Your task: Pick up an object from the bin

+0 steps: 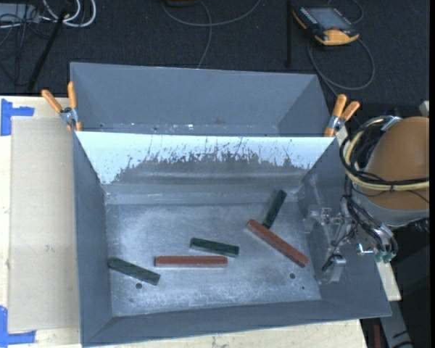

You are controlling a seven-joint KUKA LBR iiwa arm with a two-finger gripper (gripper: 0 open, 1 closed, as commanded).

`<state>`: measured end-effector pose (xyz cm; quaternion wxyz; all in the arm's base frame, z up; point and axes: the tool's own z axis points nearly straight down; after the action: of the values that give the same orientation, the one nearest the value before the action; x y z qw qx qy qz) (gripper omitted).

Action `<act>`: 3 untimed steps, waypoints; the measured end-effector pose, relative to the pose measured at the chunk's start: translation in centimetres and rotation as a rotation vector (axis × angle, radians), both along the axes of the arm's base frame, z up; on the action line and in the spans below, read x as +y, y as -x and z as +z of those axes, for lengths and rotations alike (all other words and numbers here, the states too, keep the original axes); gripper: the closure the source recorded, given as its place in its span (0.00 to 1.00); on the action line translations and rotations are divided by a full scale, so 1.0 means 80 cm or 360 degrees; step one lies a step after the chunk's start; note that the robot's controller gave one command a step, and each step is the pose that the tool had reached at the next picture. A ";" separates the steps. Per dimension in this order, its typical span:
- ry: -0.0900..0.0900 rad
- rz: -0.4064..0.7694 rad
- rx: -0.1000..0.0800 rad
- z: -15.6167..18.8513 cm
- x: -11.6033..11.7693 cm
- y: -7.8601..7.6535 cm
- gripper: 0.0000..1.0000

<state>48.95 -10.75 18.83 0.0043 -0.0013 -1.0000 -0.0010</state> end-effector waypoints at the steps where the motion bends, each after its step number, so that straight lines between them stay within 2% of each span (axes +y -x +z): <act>1: 0.0000 -0.0140 -0.0002 -0.134 0.008 -0.037 0.00; 2: 0.0003 -0.0133 -0.0011 -0.129 0.008 -0.039 1.00; 3: 0.0003 -0.0131 -0.0011 -0.129 0.008 -0.039 0.00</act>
Offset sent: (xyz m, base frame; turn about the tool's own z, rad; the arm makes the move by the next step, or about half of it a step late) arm 0.0310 0.0057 -0.1021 0.0880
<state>52.05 -10.08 8.54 0.0009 -0.0424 -0.9991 -0.0002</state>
